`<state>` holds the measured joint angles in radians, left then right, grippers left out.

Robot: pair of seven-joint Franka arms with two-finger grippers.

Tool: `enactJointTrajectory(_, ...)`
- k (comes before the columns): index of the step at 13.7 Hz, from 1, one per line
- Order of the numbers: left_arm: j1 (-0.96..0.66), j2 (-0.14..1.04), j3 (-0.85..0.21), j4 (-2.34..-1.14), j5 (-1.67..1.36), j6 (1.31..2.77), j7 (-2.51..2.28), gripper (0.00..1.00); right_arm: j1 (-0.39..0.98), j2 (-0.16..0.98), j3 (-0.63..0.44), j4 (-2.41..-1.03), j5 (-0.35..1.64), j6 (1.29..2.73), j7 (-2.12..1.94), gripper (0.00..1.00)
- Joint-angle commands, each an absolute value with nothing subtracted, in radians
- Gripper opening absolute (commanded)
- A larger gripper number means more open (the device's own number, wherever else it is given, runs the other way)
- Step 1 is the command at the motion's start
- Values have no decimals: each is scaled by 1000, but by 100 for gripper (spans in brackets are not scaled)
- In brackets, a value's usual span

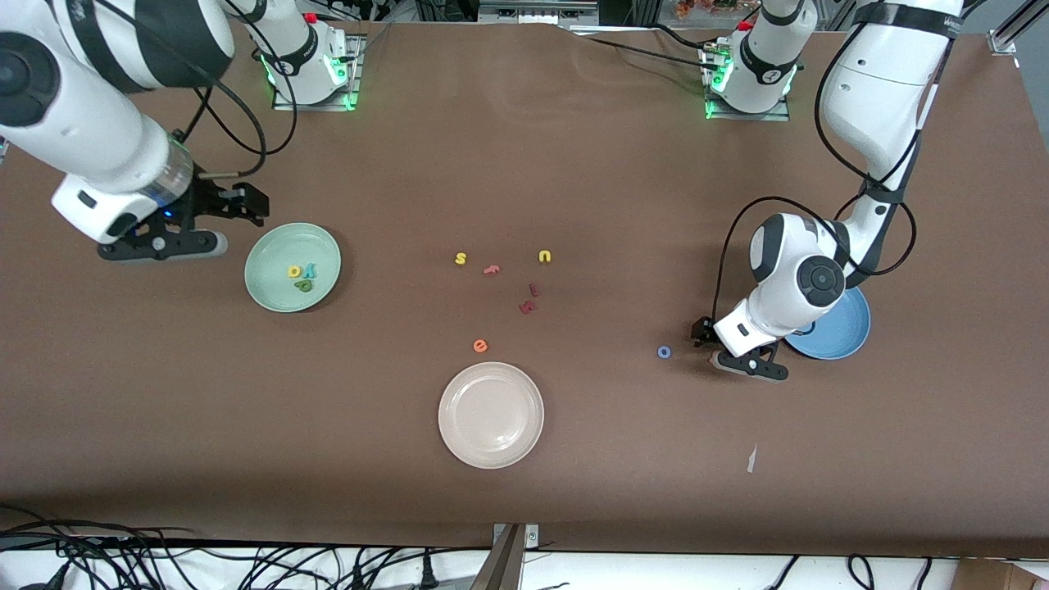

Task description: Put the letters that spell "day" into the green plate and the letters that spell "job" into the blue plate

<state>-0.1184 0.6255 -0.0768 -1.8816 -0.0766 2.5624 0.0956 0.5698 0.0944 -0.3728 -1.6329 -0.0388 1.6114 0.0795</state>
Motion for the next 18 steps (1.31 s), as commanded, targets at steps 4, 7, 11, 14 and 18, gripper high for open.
enactJointTrajectory(4, -129, 638, -58, -1873, -89, 2560, 114, 68, 292, 51, -156, -1608, -6, 1665, 72, 100)
enactJointTrajectory(7, -127, 644, -57, -1871, -89, 2560, 118, 48, 244, 29, -104, -1611, -11, 1666, 57, 100)
enactJointTrajectory(11, -129, 644, -48, -1870, -89, 2560, 117, 33, 56, -15, 49, -1614, -9, 1577, 58, 100)
enactJointTrajectory(14, -129, 646, -48, -1859, -89, 2560, 114, 42, 48, -15, 34, -1628, -2, 1586, 63, 100)
enactJointTrajectory(18, -140, 663, -48, -1841, -90, 2560, 106, 64, 51, -15, 11, -1634, 8, 1600, 63, 100)
